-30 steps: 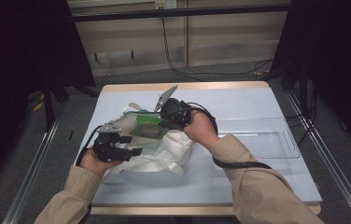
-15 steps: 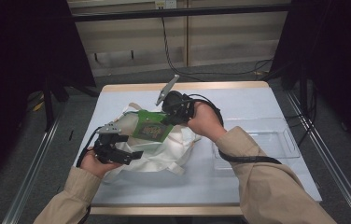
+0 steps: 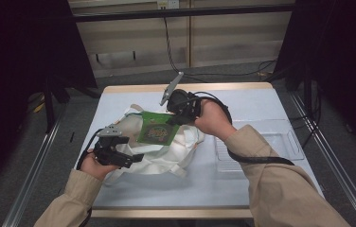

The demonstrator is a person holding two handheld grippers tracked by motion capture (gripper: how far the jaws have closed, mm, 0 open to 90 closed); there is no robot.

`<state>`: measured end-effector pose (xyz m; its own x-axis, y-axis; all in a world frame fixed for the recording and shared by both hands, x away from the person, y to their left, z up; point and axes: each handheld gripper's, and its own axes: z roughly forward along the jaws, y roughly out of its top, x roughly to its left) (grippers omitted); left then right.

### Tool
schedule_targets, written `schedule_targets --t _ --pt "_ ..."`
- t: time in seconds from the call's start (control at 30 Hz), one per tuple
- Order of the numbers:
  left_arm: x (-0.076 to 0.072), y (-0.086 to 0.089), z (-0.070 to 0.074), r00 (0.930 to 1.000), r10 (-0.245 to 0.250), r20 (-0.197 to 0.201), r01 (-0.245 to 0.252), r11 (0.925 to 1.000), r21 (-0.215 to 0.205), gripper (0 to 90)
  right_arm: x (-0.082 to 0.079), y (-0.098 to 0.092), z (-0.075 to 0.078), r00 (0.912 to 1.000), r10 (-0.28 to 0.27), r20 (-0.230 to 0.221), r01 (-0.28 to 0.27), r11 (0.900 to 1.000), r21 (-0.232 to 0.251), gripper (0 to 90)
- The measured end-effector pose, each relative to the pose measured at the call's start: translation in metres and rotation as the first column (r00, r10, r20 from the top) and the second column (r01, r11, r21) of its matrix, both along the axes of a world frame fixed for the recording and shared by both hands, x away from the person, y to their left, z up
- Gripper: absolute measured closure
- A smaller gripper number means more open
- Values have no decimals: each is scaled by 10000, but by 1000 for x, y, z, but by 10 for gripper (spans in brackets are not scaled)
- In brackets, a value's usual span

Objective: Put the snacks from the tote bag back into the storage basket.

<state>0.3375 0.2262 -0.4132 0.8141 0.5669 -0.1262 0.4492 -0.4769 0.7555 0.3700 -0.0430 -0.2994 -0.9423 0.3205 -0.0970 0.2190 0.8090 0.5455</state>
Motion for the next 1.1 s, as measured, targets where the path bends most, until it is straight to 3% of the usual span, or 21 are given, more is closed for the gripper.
schedule_targets --t 0.07,0.63,1.1 --pt "0 -1 0 10000 16 17 -16 10000 -24 50 -1 -2 1 10000 -6 -25 6 9998 -189 889" --pt "0 -3 -2 10000 -9 -55 9 10000 14 42 3 -24 18 9999 -74 -69 71 9992 -401 887" --pt "1 -3 -3 9999 -126 -25 126 9999 -25 33 4 -27 31 10000 -51 -67 47 9985 -537 887"
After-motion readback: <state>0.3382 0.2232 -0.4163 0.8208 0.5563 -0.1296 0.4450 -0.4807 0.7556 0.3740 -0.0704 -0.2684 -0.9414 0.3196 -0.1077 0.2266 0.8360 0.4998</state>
